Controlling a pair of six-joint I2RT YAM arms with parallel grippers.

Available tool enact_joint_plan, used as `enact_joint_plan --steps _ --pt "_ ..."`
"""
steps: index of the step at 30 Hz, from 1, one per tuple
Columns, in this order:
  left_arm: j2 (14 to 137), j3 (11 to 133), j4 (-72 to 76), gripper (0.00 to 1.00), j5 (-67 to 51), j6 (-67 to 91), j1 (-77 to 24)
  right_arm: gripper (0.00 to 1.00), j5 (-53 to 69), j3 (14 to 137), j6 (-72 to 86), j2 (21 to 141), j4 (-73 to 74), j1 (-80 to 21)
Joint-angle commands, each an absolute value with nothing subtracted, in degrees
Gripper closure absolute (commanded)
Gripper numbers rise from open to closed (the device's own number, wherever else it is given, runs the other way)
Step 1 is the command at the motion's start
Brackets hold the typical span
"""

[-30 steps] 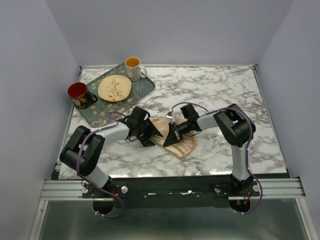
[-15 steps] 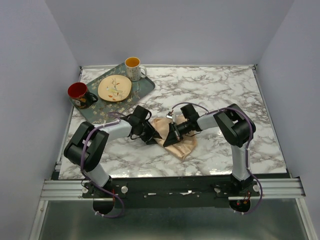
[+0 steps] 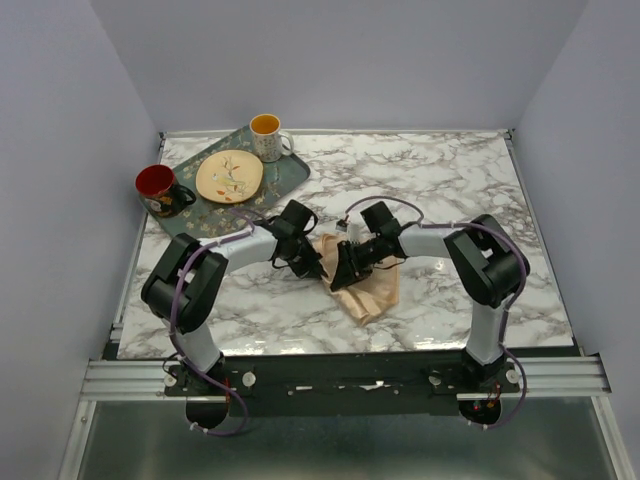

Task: Fold the napkin, place the utensils inside, and roll it up
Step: Roll the napkin with the utensil

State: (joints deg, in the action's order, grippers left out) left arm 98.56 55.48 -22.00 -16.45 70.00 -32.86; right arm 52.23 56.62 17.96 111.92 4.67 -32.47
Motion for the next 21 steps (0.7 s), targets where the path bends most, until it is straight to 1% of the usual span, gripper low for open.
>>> enact_joint_plan --steps 1,3,4,5,6,9,11,14,17,19,21 --pt "100.19 56.25 -26.01 1.00 -11.78 69.60 -34.27 0.58 33.78 61.78 11.00 106.97 18.61 -34.89" --pt "100.37 56.51 -26.36 1.00 -11.69 70.84 -34.63 0.52 25.08 64.15 10.02 103.91 23.72 -37.61" --pt "100.72 56.77 -26.63 1.00 -11.78 71.36 -34.89 0.50 21.66 64.51 9.67 102.67 25.12 -38.84" --pt "100.72 56.86 -26.63 1.00 -11.86 71.72 -35.07 0.48 15.53 64.86 9.67 101.70 26.96 -41.37" --pt "100.90 57.21 -27.07 1.00 -11.95 72.41 -35.16 0.46 12.60 64.60 9.84 100.73 27.50 -42.61" --pt "101.16 58.97 -28.91 1.00 -11.95 73.29 -35.51 0.42 1.17 63.03 11.95 97.74 27.86 -47.45" --pt "101.07 59.50 -29.27 1.00 -12.74 74.18 -35.59 0.42 -4.54 62.67 13.35 97.64 27.25 -50.34" --pt "101.16 59.59 -29.62 1.00 -13.79 75.50 -35.60 0.42 -9.56 61.79 15.99 97.65 24.98 -53.60" --pt "100.29 59.33 -29.88 1.00 -14.15 76.29 -35.51 0.41 -12.12 59.68 17.93 98.17 21.81 -55.97" --pt "100.11 59.41 -29.79 1.00 -14.41 76.73 -35.60 0.33 -12.83 59.41 18.37 99.40 21.10 -56.95" --pt "100.37 59.59 -29.79 1.00 -14.68 77.43 -35.68 0.31 -14.85 59.76 18.28 99.93 20.39 -59.23"
